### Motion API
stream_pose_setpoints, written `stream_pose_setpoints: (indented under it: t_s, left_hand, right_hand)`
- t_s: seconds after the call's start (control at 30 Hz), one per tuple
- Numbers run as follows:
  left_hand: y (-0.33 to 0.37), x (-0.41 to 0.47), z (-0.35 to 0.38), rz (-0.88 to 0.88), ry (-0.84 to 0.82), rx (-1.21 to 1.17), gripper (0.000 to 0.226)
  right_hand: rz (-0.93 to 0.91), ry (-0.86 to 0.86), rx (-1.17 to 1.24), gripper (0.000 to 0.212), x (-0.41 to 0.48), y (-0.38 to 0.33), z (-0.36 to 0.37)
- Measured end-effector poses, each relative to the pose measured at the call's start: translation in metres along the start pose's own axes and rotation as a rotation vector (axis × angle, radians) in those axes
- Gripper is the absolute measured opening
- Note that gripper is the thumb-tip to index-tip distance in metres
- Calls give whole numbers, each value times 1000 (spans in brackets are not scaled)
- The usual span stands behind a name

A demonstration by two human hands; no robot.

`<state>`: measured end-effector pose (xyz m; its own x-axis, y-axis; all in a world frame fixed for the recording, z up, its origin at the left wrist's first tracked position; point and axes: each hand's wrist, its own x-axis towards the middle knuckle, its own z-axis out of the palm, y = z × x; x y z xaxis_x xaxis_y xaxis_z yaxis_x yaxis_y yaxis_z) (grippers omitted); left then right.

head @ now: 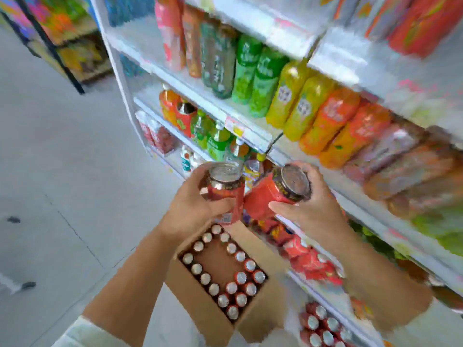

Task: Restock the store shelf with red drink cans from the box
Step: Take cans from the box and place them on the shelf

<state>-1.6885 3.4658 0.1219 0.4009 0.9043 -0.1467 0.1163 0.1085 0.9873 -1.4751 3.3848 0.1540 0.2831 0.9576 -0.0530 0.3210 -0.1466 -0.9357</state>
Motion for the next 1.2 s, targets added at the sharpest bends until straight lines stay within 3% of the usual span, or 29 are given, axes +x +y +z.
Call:
stream_pose_setpoints:
  t_s: [0.13,0.3,0.5,0.63,0.9,1.03,1.2]
  left_hand:
    - [79,4,25,158,-131,51,78]
    - [154,7,80,337,-230,87,68]
    - [208,29,152,488,-196,41,58]
    - [231,60,197,546,-164,9,60]
    - [246,118,265,600,-108,70,76]
    - [238,135,279,626,-76,146,79]
    - [225,142,287,634,-47,97,80]
  right_hand:
    - [-98,145,28,70,-23,-58,-55]
    - [-165,351,29,69,-42,-104,-127]
    - [-251,526,-56,68,-34,-127,-208]
    - [-251,550,-55,72,-4,-121,-266]
    - [-127,459,-322,73,40,-111,-340]
    - [-107,445,-233,63,53,-92,-354]
    - [-154,339,-43,78,60,-74,-354]
